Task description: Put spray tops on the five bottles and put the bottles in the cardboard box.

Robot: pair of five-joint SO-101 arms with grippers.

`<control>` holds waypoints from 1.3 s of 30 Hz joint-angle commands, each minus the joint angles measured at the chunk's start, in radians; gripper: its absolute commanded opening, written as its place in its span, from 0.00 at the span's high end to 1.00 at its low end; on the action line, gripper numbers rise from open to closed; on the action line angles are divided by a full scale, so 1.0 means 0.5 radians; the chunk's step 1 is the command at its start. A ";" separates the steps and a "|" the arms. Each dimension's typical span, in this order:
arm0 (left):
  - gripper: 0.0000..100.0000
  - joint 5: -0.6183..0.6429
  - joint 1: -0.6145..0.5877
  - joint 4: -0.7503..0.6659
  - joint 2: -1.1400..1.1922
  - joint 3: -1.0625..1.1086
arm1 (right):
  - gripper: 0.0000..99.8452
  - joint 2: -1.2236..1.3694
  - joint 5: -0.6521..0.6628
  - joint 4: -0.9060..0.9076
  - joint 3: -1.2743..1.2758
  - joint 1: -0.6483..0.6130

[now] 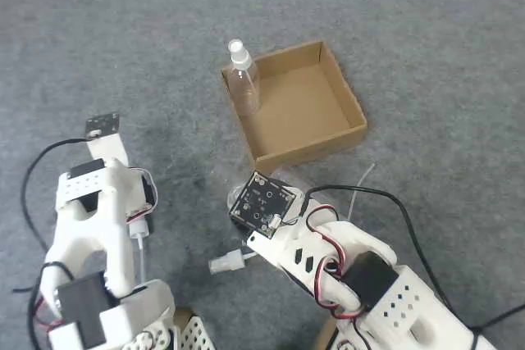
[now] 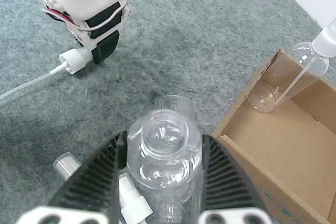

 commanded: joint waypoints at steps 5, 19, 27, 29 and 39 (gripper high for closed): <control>0.99 -0.018 0.006 -0.028 -0.012 -0.127 | 0.98 -0.041 0.028 -0.035 -0.080 0.017; 0.99 -0.018 -0.003 -0.012 -0.015 -0.287 | 0.98 -0.044 0.028 -0.023 -0.083 0.014; 0.99 -0.012 -0.006 -0.009 -0.015 -0.413 | 0.98 -0.044 0.028 0.026 -0.080 -0.133; 0.99 0.040 -0.009 -0.009 -0.018 -0.422 | 0.98 -0.041 0.028 0.026 -0.080 -0.137; 0.99 0.193 -0.181 -0.012 -0.537 -0.373 | 0.98 -0.026 0.028 0.026 -0.077 -0.140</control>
